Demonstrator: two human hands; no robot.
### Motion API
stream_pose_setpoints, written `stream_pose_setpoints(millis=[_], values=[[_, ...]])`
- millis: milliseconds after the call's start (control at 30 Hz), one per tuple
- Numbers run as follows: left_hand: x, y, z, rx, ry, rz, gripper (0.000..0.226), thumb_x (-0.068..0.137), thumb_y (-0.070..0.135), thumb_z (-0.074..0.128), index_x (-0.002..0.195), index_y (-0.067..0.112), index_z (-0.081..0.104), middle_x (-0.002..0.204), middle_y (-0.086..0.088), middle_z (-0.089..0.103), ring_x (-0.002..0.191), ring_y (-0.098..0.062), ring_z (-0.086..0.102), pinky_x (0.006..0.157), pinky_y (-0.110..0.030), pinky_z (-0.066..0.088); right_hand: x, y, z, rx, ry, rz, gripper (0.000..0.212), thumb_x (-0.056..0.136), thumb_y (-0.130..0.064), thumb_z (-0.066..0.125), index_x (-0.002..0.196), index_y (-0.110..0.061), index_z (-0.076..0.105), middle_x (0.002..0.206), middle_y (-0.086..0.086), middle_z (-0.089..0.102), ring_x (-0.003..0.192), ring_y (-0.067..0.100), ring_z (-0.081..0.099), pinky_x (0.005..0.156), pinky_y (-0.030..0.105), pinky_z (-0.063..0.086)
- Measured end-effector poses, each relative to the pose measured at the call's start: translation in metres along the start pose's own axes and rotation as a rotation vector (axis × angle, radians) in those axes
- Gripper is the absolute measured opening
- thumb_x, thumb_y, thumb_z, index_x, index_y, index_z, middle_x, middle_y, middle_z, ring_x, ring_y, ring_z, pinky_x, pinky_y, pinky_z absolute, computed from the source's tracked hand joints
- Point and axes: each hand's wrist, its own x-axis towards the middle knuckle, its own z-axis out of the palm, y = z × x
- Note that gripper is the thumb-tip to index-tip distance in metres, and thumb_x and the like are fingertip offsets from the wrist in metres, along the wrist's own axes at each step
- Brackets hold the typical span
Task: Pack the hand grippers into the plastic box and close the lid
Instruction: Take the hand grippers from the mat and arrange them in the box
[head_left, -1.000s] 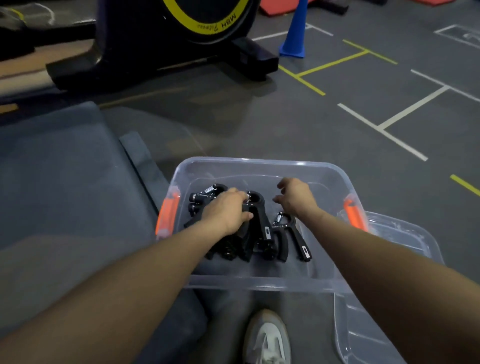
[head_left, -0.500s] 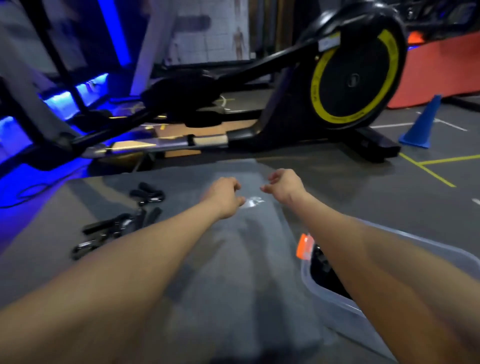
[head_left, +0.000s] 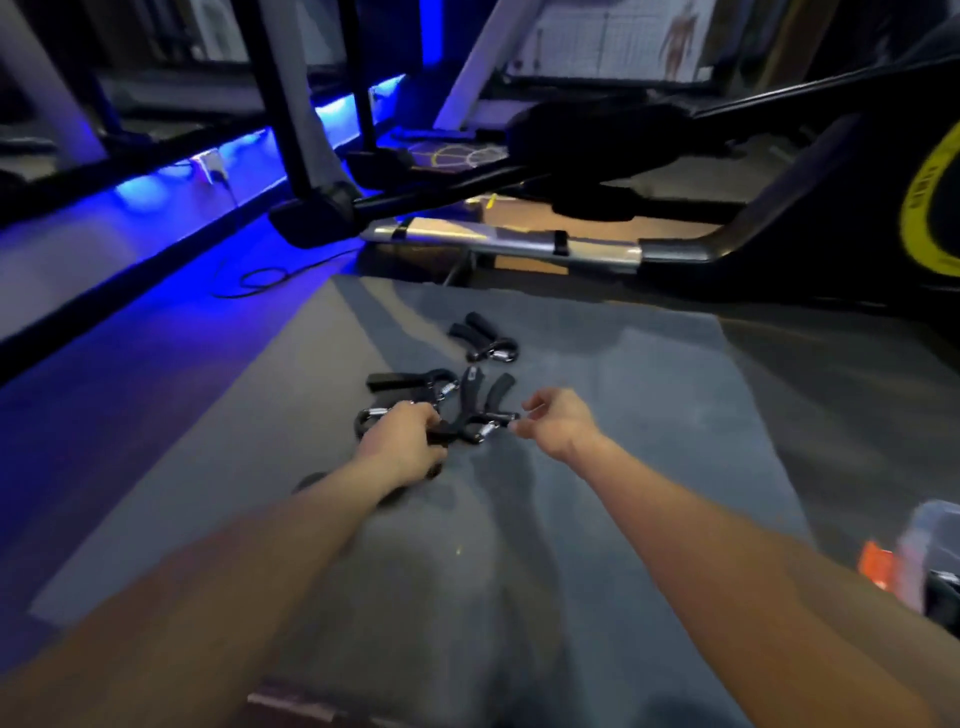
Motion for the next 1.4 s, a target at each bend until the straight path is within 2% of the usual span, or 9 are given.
stream_pose_setpoints(millis=[100,200,567,800,933,1033,1167,1267,1400], values=[[0.015,-0.043,0.015,0.017,-0.030,-0.039,0.051,0.077,0.024,0.072,0.124,0.014,0.054,0.127,-0.011,0.053,0.117,-0.029,0.053,0.098,-0.034,0.044,0.024,0.000,0.042,-0.008,-0.060,0.027,0.024,0.079,-0.014,0.073,0.098,-0.014,0.059,0.091,0.004,0.056,0.084,0.015,0.052,0.073,0.024,0.037],[0.026,-0.072,0.029,0.043,-0.027,-0.058,0.056,0.078,0.023,0.071,0.129,0.015,0.049,0.134,-0.010,0.044,0.125,-0.028,0.044,0.104,-0.037,0.040,0.040,0.002,0.074,-0.042,-0.119,0.025,0.034,0.081,-0.014,0.072,0.112,-0.004,0.061,0.096,0.004,0.056,0.089,0.015,0.052,0.077,0.022,0.038],[0.038,-0.125,0.049,0.059,-0.040,-0.064,0.059,0.076,0.026,0.073,0.129,0.016,0.050,0.127,-0.007,0.048,0.123,-0.026,0.045,0.102,-0.035,0.039,0.053,-0.005,0.147,-0.226,-0.217,-0.021,0.054,0.074,-0.021,0.078,0.122,-0.010,0.056,0.123,0.008,0.061,0.113,0.025,0.059,0.095,0.030,0.046],[0.036,-0.122,0.043,-0.005,-0.009,-0.083,0.057,0.078,0.027,0.071,0.129,0.013,0.051,0.129,-0.007,0.048,0.126,-0.026,0.044,0.104,-0.035,0.039,0.050,-0.012,0.138,-0.287,-0.156,-0.035,0.037,0.080,-0.023,0.071,0.114,-0.014,0.061,0.112,0.008,0.064,0.106,0.027,0.060,0.088,0.032,0.046],[0.038,-0.098,0.029,-0.122,0.037,-0.132,0.046,0.085,0.027,0.064,0.126,0.011,0.052,0.125,-0.012,0.050,0.121,-0.029,0.049,0.102,-0.034,0.041,0.043,-0.011,0.107,0.001,-0.245,0.025,0.009,0.084,-0.015,0.068,0.089,-0.008,0.064,0.074,0.005,0.056,0.076,0.020,0.052,0.076,0.031,0.045],[0.041,-0.069,0.020,-0.242,0.040,-0.140,0.041,0.091,0.028,0.056,0.126,0.007,0.051,0.126,-0.015,0.054,0.116,-0.031,0.053,0.100,-0.034,0.041,0.030,-0.013,0.074,0.367,-0.328,0.099,0.018,0.089,-0.005,0.060,0.072,-0.009,0.057,0.071,0.007,0.054,0.070,0.019,0.053,0.077,0.026,0.053],[0.039,-0.012,0.016,-0.469,-0.003,-0.129,0.034,0.097,0.025,0.043,0.121,0.004,0.054,0.122,-0.017,0.061,0.116,-0.032,0.055,0.099,-0.035,0.040,-0.001,-0.019,0.023,0.637,-0.412,0.118,0.018,0.094,-0.001,0.049,0.079,-0.006,0.057,0.076,0.009,0.058,0.055,0.011,0.063,0.054,0.016,0.056],[0.034,0.035,0.021,-0.693,-0.094,-0.078,0.028,0.096,0.025,0.041,0.110,0.006,0.056,0.110,-0.026,0.062,0.107,-0.039,0.058,0.095,-0.044,0.045,-0.023,-0.016,-0.017,0.752,-0.425,0.102,0.019,0.097,-0.003,0.043,0.084,-0.004,0.057,0.079,0.011,0.060,0.052,0.009,0.067,0.057,0.018,0.058],[0.012,0.101,0.023,-0.891,-0.108,-0.001,0.023,0.098,0.020,0.044,0.110,0.005,0.055,0.075,-0.006,0.057,0.072,-0.023,0.055,0.070,-0.030,0.048,-0.055,0.001,-0.083,0.856,-0.354,0.104,0.025,0.100,-0.013,0.040,0.087,-0.004,0.059,0.079,0.012,0.066,0.063,0.017,0.070,0.063,0.025,0.059]])
